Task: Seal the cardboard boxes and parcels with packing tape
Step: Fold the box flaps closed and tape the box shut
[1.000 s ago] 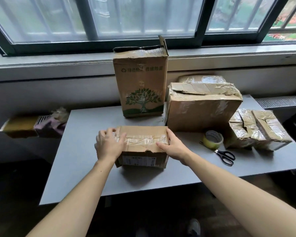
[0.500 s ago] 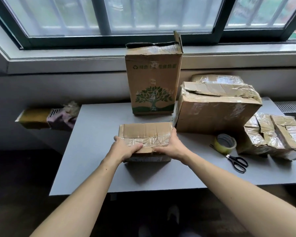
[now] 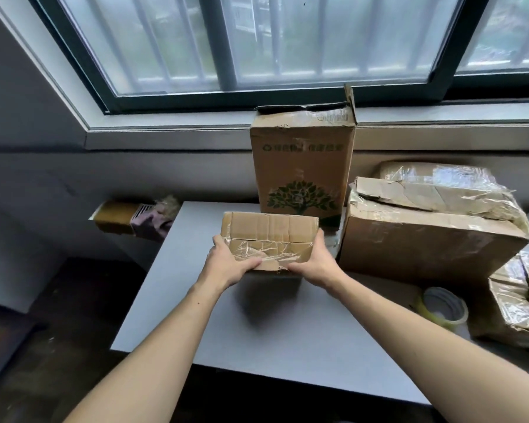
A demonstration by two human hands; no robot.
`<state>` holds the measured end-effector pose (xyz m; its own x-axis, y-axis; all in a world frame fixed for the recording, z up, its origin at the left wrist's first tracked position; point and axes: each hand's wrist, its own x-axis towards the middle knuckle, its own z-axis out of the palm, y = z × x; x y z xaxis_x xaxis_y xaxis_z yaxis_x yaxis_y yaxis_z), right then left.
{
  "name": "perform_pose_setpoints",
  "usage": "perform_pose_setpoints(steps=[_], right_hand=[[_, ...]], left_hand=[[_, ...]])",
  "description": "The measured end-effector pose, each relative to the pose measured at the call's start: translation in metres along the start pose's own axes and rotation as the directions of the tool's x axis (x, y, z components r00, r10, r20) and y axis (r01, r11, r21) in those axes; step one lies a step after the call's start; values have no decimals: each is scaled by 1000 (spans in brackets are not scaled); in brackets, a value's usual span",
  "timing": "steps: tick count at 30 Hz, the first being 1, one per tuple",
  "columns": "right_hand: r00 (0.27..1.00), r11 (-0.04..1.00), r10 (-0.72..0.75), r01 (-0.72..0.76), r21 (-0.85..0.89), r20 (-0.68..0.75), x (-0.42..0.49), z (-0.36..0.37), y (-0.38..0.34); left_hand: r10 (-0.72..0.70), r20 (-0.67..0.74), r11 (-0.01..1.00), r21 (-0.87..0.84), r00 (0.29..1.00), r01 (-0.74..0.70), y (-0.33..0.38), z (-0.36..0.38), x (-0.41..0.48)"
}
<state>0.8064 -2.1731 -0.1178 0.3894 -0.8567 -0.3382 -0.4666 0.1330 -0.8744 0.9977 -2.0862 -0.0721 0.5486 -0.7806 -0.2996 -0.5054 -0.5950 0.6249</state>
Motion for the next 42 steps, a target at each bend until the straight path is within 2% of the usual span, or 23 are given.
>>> perform_pose_setpoints(steps=[2,5,12,17,21,24,26,30,33,36,39,42], right_hand=[[997,998,-49,47,36,65,6,-4,-4],[986,985,-146,153,-80,82,12,-1,-9],[991,969,-131,134,-207,26,20,4,-29],[982,921,-182,189,-340,54,31,26,-43],[965,853,-249,257,-454,79,46,50,-61],[957,796,-261,288,-531,128,56,71,-79],[964,812,-242,264,-520,112,64,85,-87],[991,931,-86,42,-363,-106,82,105,-92],[983,974,52,-89,-209,-175,87,117,-92],[977,958,174,-197,-210,-124,88,129,-90],[960,934,279,-275,-227,-18,88,138,-86],[965,959,259,-252,-131,41,89,143,-91]], left_hand=[[-9,-29,1000,0,1000,9,2,-7,3],[-5,-63,1000,-11,998,5,5,-16,7],[81,-41,997,20,996,-81,8,-35,24],[103,-243,994,59,965,-91,-10,-57,53],[74,-257,997,44,963,-65,-27,-79,82],[1,-169,1000,22,986,3,-46,-93,111],[-54,-98,998,23,994,56,-61,-100,133],[-146,-6,984,-102,989,144,-91,-111,171],[-121,91,960,-241,989,139,-108,-113,182],[-49,228,972,-212,972,99,-121,-114,185],[-46,397,975,-182,917,128,-129,-117,189],[51,425,973,-225,904,51,-128,-122,194]])
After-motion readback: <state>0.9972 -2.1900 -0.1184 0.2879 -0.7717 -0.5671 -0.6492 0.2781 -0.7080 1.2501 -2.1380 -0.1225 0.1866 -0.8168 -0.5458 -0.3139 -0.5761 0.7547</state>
